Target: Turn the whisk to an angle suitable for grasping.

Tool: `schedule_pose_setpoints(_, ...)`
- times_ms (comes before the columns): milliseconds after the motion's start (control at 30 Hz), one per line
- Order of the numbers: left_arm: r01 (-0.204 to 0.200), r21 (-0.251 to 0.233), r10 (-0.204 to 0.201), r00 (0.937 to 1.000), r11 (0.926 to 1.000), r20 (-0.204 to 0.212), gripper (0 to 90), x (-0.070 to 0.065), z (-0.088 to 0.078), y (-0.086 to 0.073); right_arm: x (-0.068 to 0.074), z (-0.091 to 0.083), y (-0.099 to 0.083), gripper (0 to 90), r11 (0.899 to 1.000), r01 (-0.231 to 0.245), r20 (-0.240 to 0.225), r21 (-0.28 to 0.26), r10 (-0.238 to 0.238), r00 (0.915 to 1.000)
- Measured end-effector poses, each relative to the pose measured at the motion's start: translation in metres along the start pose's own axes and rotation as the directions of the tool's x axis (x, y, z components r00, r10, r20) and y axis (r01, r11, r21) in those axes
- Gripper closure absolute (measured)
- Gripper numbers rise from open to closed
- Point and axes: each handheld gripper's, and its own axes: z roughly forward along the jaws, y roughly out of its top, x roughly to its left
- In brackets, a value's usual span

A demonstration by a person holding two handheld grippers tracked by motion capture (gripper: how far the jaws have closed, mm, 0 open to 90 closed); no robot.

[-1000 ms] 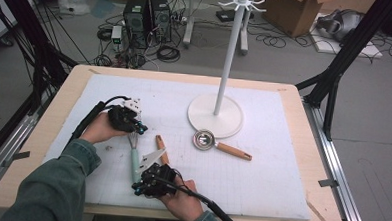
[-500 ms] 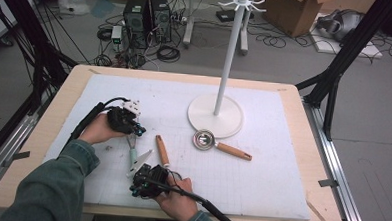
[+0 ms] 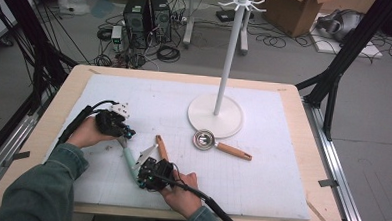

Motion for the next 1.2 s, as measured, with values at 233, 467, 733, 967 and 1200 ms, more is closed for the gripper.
schedule_pose_setpoints(233,0.006,0.008,-0.006,1.0,0.9999,-0.005,89.6,0.0,0.0,-0.005,0.011,0.005,0.009,89.9,0.999,0.025,-0.046,-0.027,-0.026,0.9986)
schedule_pose_setpoints(467,0.006,0.009,-0.005,1.0,0.9999,-0.006,89.6,0.0,-0.004,-0.006,0.009,0.015,0.015,89.9,0.999,0.039,-0.052,-0.011,-0.04,0.9979)
schedule_pose_setpoints(733,0.022,0.009,-0.021,0.9997,0.9997,-0.007,89.6,-0.001,-0.008,-0.014,0.0,0.013,0.013,89.9,1.0,0.007,-0.03,0.015,-0.006,0.9995)
schedule_pose_setpoints(967,0.027,0.013,-0.027,0.9996,0.9996,-0.01,89.6,-0.002,-0.013,-0.019,-0.008,0.013,0.012,89.9,0.999,-0.007,0.001,0.035,0.007,1.0)
schedule_pose_setpoints(1200,0.04,0.027,-0.04,0.9992,0.9988,-0.008,89.7,-0.007,-0.015,-0.023,-0.019,0.011,0.01,89.9,0.998,-0.038,0.032,0.046,0.036,0.9988)
